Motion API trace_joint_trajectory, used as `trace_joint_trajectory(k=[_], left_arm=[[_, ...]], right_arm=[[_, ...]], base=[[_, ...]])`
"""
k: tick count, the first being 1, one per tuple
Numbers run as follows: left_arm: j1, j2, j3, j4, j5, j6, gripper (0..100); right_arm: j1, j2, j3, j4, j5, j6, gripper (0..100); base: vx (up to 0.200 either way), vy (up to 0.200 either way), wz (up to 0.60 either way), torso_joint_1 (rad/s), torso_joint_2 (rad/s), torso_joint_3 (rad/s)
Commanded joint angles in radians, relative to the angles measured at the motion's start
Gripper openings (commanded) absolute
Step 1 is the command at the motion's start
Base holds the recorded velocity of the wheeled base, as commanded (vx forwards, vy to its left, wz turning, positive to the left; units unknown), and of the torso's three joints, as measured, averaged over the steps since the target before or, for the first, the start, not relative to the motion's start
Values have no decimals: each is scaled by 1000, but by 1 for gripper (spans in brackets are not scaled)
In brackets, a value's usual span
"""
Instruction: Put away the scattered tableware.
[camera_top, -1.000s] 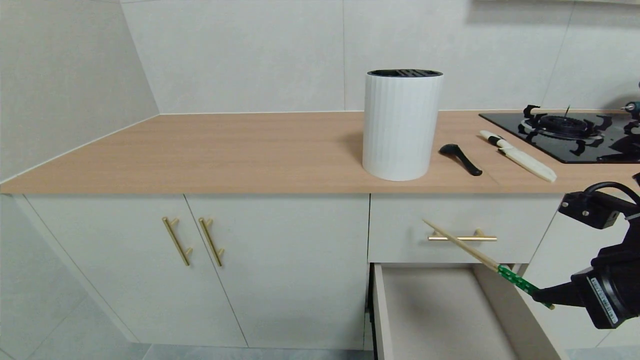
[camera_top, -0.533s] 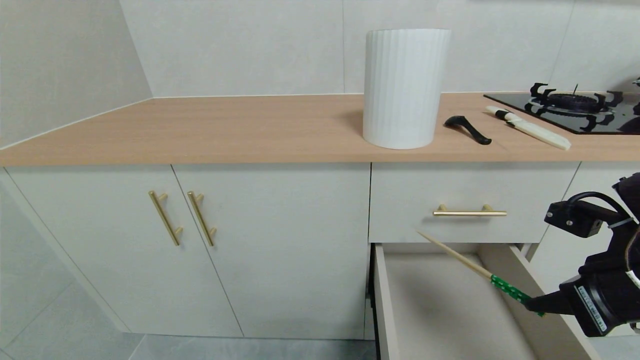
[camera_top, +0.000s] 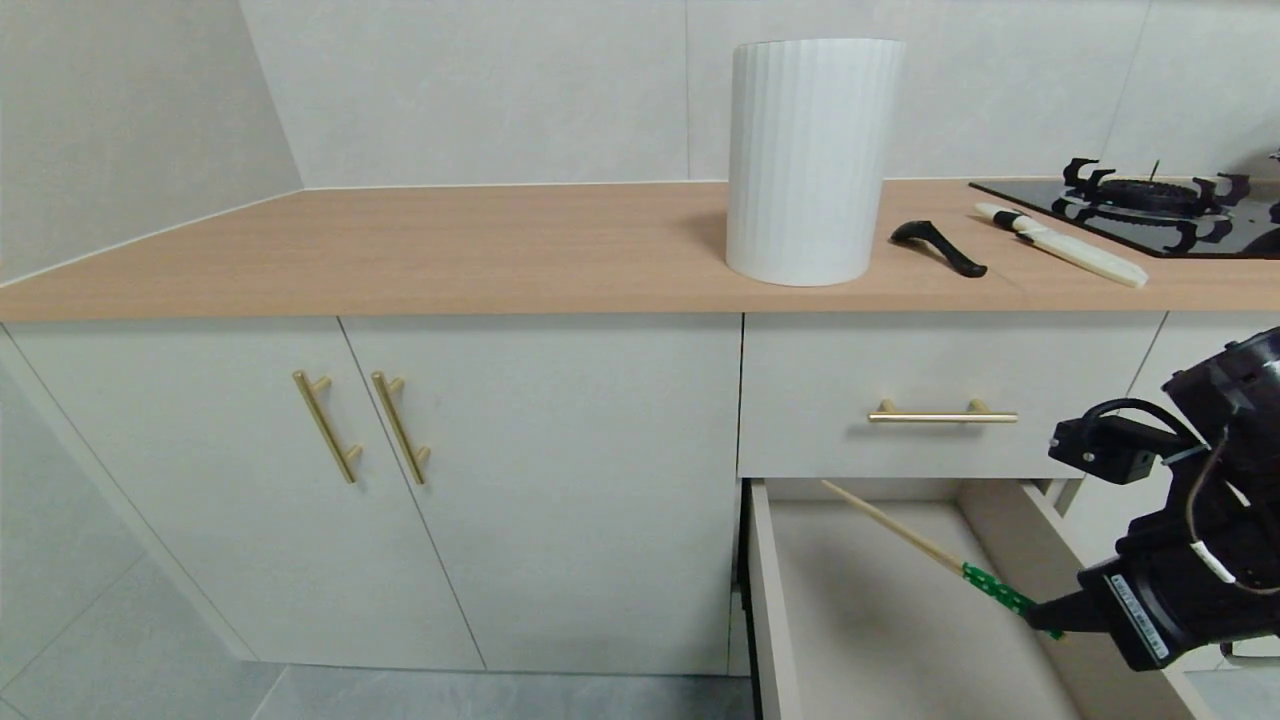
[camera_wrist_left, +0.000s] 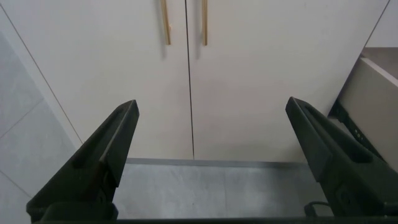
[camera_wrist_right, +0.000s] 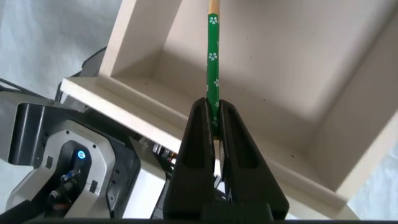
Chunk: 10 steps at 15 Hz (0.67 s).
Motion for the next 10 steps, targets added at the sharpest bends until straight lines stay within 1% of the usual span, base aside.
trace_joint_trajectory(k=[1, 2, 4, 5, 7, 8, 10], left_arm=[[0, 0, 0, 0, 0, -1, 100], [0, 0, 0, 0, 0, 0, 100], [0, 0, 0, 0, 0, -1, 100], [0, 0, 0, 0, 0, -1, 100], [0, 0, 0, 0, 0, -1, 100], [0, 0, 0, 0, 0, -1, 100], [0, 0, 0, 0, 0, 0, 100]], right_arm=[[8, 141, -2, -29, -4, 8, 0], [9, 215, -11, -41, -15, 20, 0], [23, 325, -40, -80, -41, 121, 0], [46, 416, -66, -123, -55, 218, 0], [66, 503, -71, -187, -104, 269, 0], [69, 540, -66, -242, -131, 296, 0], [80, 594, -63, -319, -141, 345, 0]], base=[[0, 0, 0, 0, 0, 0], [0, 0, 0, 0, 0, 0], [0, 0, 0, 0, 0, 0], [0, 0, 0, 0, 0, 0], [0, 0, 0, 0, 0, 0], [0, 0, 0, 0, 0, 0], [0, 0, 0, 0, 0, 0]])
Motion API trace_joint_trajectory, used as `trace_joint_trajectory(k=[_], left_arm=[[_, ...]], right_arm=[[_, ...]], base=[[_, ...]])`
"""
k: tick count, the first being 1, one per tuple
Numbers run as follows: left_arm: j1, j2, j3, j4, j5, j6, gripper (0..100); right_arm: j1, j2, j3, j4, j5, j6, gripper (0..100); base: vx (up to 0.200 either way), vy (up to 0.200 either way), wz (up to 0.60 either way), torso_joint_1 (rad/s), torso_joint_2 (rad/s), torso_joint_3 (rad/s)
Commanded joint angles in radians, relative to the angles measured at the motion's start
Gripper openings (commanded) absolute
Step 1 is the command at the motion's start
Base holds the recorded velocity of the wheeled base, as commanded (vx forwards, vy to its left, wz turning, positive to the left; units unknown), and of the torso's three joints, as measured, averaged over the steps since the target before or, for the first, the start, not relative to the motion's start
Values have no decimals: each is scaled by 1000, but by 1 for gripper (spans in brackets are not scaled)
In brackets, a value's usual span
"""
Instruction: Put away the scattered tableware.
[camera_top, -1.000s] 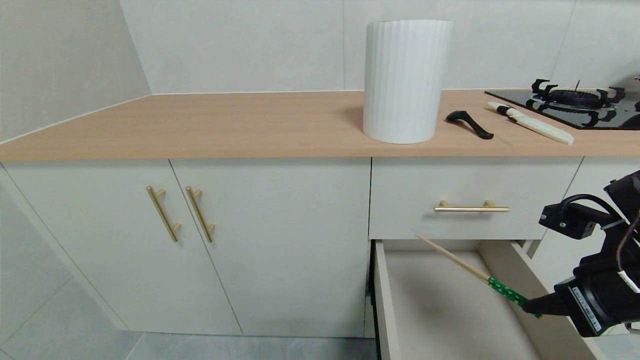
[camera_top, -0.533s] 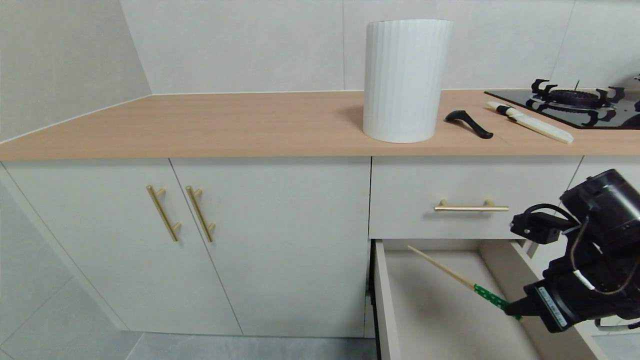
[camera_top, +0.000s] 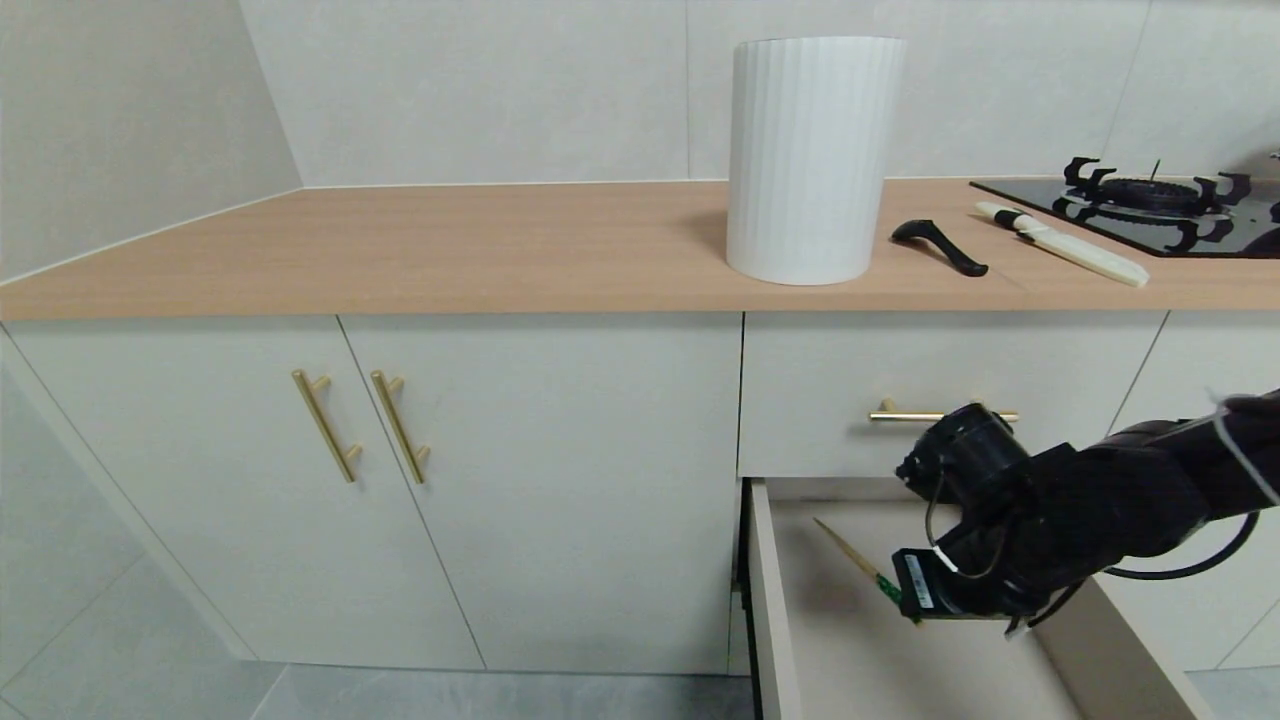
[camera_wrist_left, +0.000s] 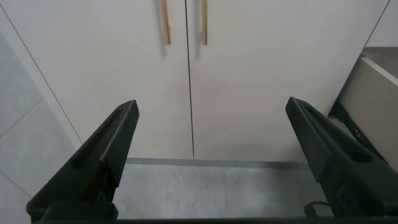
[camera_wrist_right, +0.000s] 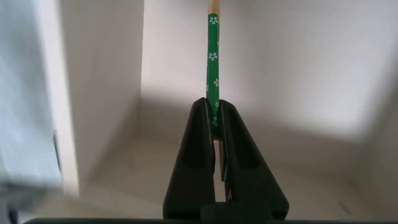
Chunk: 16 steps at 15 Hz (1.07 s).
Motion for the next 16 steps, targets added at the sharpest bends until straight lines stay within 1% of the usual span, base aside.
trace_joint_trajectory(k=[1, 3, 5, 8, 10, 15, 16], left_arm=[[0, 0, 0, 0, 0, 0, 100], [0, 0, 0, 0, 0, 0, 100], [0, 0, 0, 0, 0, -1, 100], [0, 0, 0, 0, 0, 0, 100], [0, 0, 0, 0, 0, 0, 100], [0, 0, 0, 0, 0, 0, 100], [0, 0, 0, 0, 0, -1, 100]], right_arm=[[23, 127, 6, -56, -20, 25, 0], [25, 198, 20, -142, -73, 27, 0], [26, 276, 24, -210, -99, 27, 0], [37, 333, 18, -230, -109, 25, 0], [54, 368, 18, -266, -158, 27, 0], [54, 365, 17, -271, -163, 27, 0], [54, 363, 17, -271, -163, 27, 100]], base=[[0, 0, 0, 0, 0, 0], [0, 0, 0, 0, 0, 0], [0, 0, 0, 0, 0, 0], [0, 0, 0, 0, 0, 0], [0, 0, 0, 0, 0, 0], [0, 0, 0, 0, 0, 0], [0, 0, 0, 0, 0, 0]])
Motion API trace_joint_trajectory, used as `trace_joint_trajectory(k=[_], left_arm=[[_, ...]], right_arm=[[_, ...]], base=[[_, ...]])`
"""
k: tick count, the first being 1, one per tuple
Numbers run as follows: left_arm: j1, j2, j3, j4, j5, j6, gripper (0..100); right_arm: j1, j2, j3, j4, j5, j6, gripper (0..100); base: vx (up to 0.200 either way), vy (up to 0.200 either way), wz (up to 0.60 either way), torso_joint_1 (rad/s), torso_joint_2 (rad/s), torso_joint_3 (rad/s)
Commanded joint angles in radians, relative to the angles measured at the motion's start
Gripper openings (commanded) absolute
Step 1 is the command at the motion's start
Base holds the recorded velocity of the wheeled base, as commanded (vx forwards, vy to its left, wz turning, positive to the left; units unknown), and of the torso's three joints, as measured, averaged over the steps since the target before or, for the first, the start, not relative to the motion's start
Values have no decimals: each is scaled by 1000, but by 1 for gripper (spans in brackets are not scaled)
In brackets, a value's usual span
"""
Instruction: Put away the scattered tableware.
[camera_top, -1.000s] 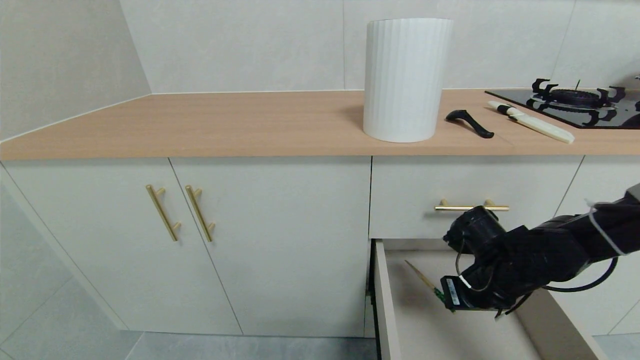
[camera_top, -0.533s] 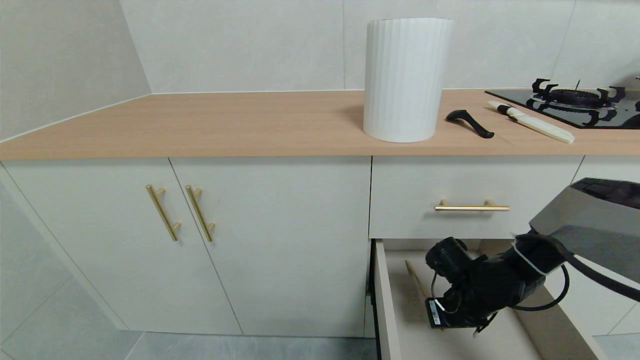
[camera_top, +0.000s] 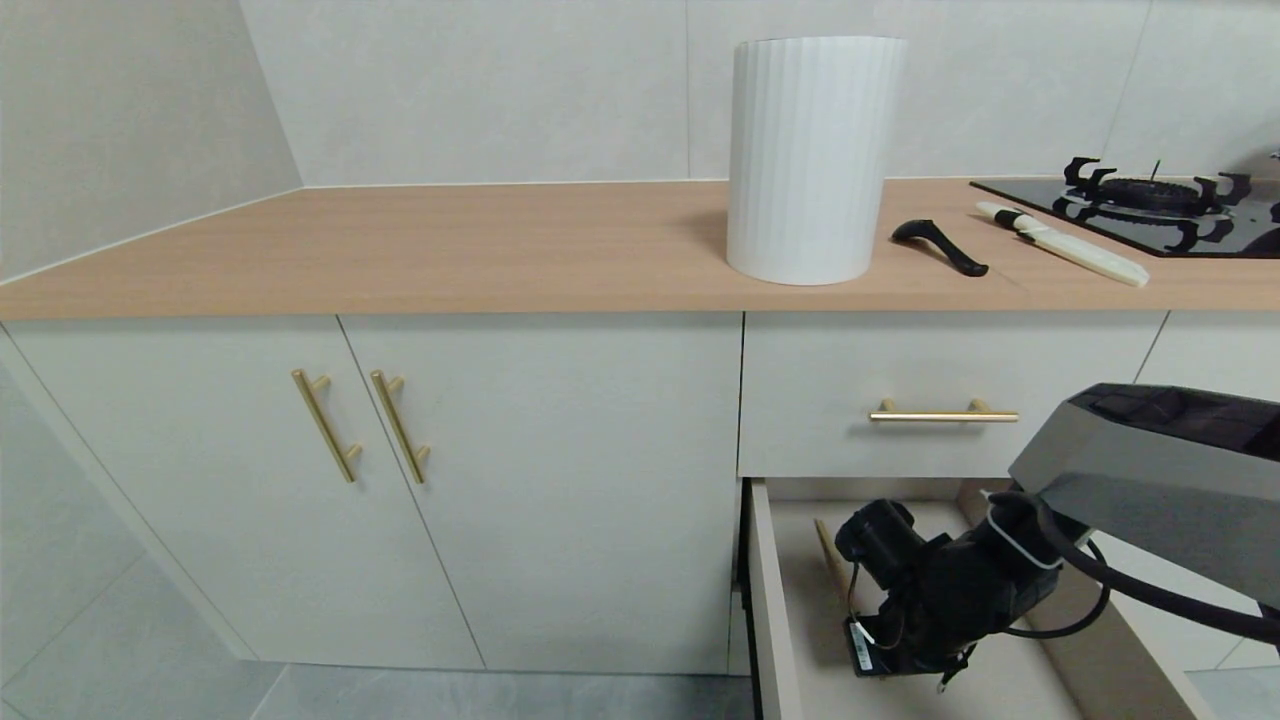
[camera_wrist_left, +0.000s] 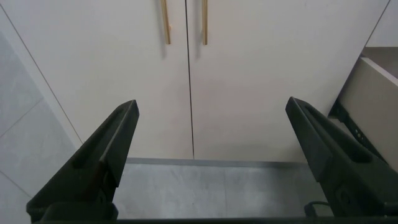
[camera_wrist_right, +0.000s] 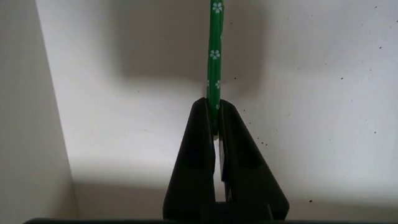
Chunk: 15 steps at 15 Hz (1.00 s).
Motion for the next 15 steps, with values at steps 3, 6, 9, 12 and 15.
trace_joint_trajectory(k=[3, 6, 9, 12, 15], left_arm=[[0, 0, 0, 0, 1, 0, 100], [0, 0, 0, 0, 1, 0, 100], [0, 0, 0, 0, 1, -1, 100], [0, 0, 0, 0, 1, -1, 100], [0, 0, 0, 0, 1, 0, 100]], right_arm=[[1, -4, 1, -1, 0, 0, 100], [1, -9, 3, -1, -1, 0, 100], [-1, -101, 35, 19, 6, -4, 100], [-2, -373, 69, 118, 25, -38, 100], [-19, -597, 63, 199, 26, -54, 100]], base=[[0, 0, 0, 0, 0, 0], [0, 0, 0, 0, 0, 0], [0, 0, 0, 0, 0, 0], [0, 0, 0, 0, 0, 0], [0, 0, 0, 0, 0, 0]])
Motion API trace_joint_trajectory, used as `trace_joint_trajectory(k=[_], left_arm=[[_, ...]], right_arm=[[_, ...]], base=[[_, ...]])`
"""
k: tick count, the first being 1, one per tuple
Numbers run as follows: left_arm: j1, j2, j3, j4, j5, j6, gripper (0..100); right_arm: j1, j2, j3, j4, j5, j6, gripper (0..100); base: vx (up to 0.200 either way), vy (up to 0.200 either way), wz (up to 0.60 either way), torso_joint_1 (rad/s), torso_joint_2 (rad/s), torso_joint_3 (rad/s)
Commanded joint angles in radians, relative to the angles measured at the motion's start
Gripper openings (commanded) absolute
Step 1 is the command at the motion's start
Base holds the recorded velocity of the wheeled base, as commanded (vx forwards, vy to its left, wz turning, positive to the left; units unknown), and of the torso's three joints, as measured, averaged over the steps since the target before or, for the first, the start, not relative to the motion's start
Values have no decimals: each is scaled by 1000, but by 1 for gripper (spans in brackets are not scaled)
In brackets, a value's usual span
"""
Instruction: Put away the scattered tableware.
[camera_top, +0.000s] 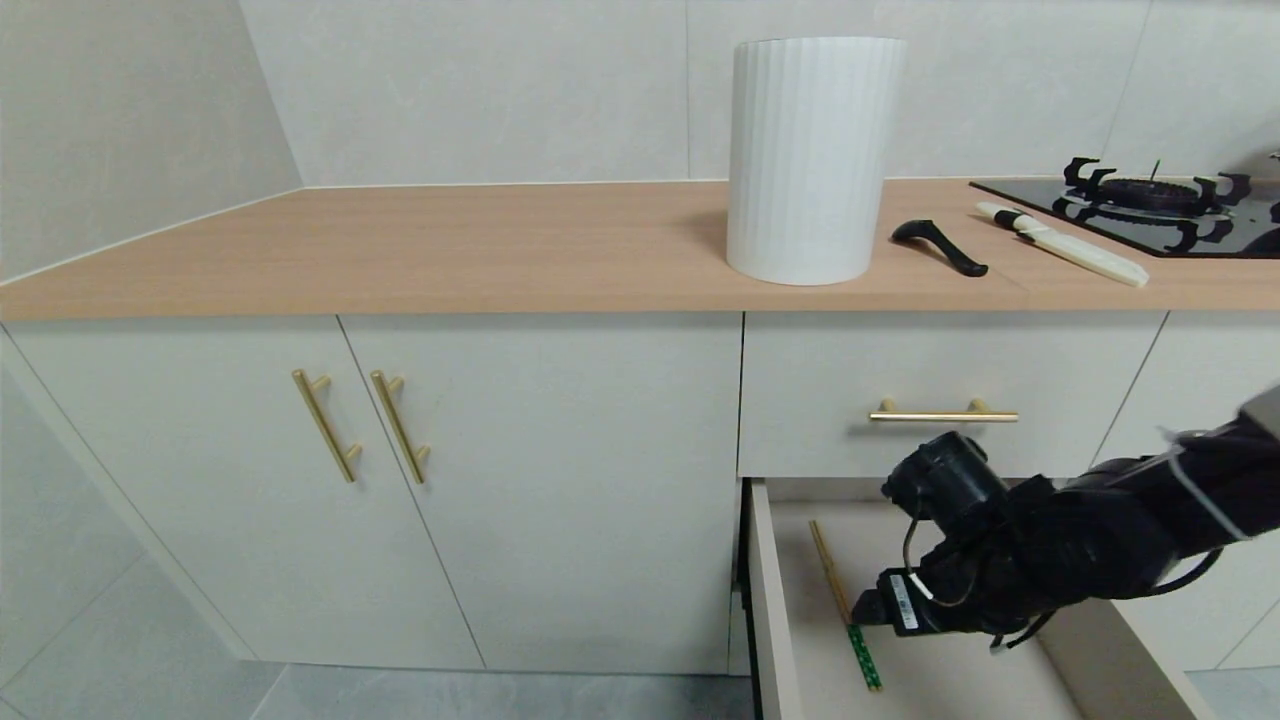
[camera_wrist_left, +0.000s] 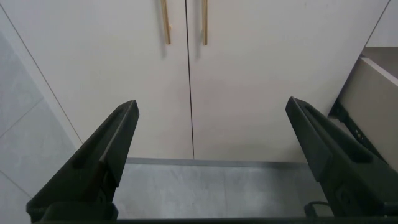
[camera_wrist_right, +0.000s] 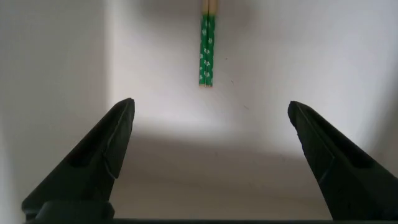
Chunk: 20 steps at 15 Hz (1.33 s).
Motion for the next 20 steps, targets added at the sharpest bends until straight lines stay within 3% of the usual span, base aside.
trace_joint_trajectory(k=[1, 6, 11, 20], left_arm=[[0, 0, 0, 0, 0, 0, 100], [0, 0, 0, 0, 0, -1, 100], [0, 0, 0, 0, 0, 0, 100], [0, 0, 0, 0, 0, -1, 100]], right_arm=[[-19, -263, 6, 44, 2, -17, 100], [-58, -487, 17, 46, 1, -98, 100], [-61, -550, 29, 41, 1, -138, 100], [-61, -545, 40, 38, 2, -152, 100]], base=[[0, 0, 0, 0, 0, 0], [0, 0, 0, 0, 0, 0], [0, 0, 0, 0, 0, 0], [0, 0, 0, 119, -372, -264]])
